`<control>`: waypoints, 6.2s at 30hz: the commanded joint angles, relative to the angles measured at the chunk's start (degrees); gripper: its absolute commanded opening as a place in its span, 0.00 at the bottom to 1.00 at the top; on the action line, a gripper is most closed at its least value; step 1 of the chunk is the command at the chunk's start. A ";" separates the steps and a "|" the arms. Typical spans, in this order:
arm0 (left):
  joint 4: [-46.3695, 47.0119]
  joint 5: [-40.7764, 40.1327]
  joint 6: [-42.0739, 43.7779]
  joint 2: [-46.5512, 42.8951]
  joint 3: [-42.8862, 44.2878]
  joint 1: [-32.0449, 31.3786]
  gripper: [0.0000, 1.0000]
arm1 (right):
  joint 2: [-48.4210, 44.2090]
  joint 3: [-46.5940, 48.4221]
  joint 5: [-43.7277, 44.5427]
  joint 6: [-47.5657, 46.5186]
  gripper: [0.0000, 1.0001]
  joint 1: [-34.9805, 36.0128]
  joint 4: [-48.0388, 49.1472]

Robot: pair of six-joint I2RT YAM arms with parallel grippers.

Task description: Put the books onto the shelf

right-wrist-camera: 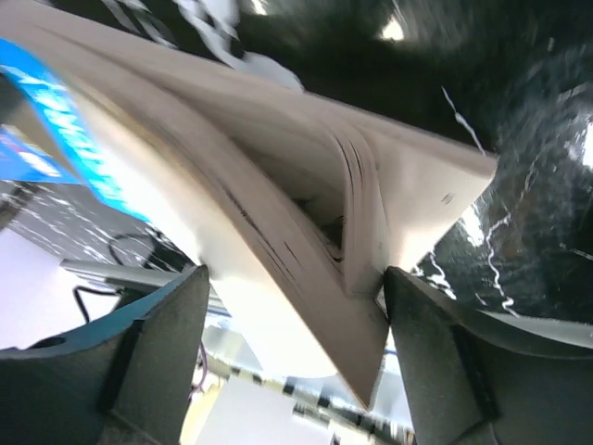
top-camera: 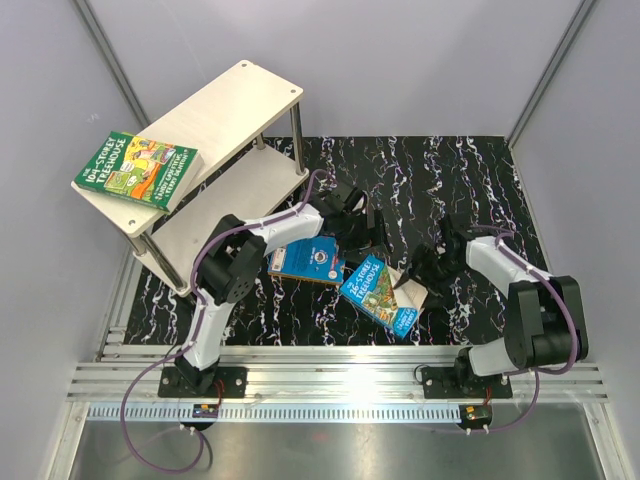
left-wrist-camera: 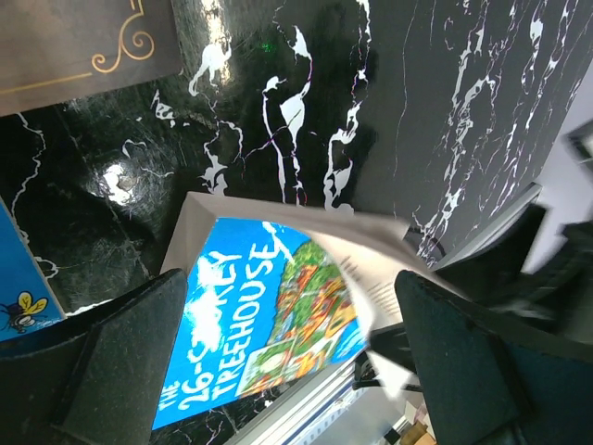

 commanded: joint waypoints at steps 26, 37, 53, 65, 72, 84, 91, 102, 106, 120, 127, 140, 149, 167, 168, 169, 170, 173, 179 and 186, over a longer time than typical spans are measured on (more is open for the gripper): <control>-6.52 -4.63 -0.65 -16.61 -4.46 3.81 0.99 | -6.34 6.95 0.13 0.22 0.00 1.34 -2.74; 0.85 -5.42 -10.57 -28.67 -15.33 8.40 0.99 | -5.73 10.30 -7.15 12.43 0.00 0.20 -0.49; 9.20 -9.72 -19.12 -23.05 -23.71 3.83 0.99 | -11.00 -4.26 -22.98 44.92 0.00 -0.07 23.25; 9.30 -13.06 -18.68 -16.10 -12.03 2.42 0.46 | -20.76 -10.62 -26.85 57.36 0.00 -0.07 30.21; 6.76 -13.77 -16.31 -17.07 -7.02 1.89 0.00 | -17.62 -3.88 -29.67 42.99 0.99 -1.81 13.45; -12.31 -21.75 -5.94 -24.19 11.41 -1.27 0.00 | -10.99 31.68 -14.16 5.83 1.00 -10.96 -24.13; -24.43 -24.66 -2.86 -23.40 31.00 -3.38 0.00 | -15.13 22.42 -22.72 10.95 0.65 -10.09 -15.58; -27.09 -35.90 5.29 -39.12 39.31 9.79 0.00 | -17.07 22.96 -23.60 11.39 0.03 -6.66 -15.32; -25.59 -38.81 7.52 -43.34 40.35 19.78 0.02 | -17.59 21.73 -23.60 11.30 0.02 -3.33 -15.23; -22.87 -46.97 0.50 -51.43 30.90 40.30 0.00 | -20.76 18.56 -23.78 10.51 0.00 0.46 -15.93; -22.42 -53.75 1.09 -55.22 24.54 41.61 0.00 | -21.11 18.39 -23.86 9.80 0.00 1.69 -16.64; -24.18 -47.34 3.03 -55.83 14.97 49.97 0.14 | -19.71 18.21 -24.13 10.16 0.00 3.54 -15.14; -24.36 -40.22 2.50 -56.45 8.81 56.29 0.44 | -20.14 17.60 -23.95 10.07 0.00 3.63 -15.58; -39.20 -34.16 6.99 -49.51 22.68 64.29 0.99 | -19.88 17.51 -23.95 10.07 0.00 3.63 -15.41; -40.78 -34.16 7.25 -49.07 24.69 64.47 0.99 | -19.88 17.51 -23.95 10.07 0.00 3.63 -15.41; -41.32 -34.16 7.42 -48.89 25.67 64.47 0.99 | -19.88 17.51 -23.95 9.98 0.00 3.63 -15.49; -41.67 -34.24 7.51 -48.71 26.29 64.56 0.99 | -19.88 17.51 -23.95 10.07 0.00 3.71 -15.50; -43.08 -34.77 6.90 -49.67 28.75 64.74 0.99 | -19.88 17.42 -23.95 10.07 0.00 3.71 -15.41; -41.50 -25.56 3.48 -53.19 29.90 64.65 0.99 | -19.79 17.33 -23.78 9.98 0.00 3.80 -15.41; -42.91 -19.92 -0.04 -50.31 39.73 63.43 0.99 | -19.18 16.98 -23.43 9.72 0.00 4.33 -15.32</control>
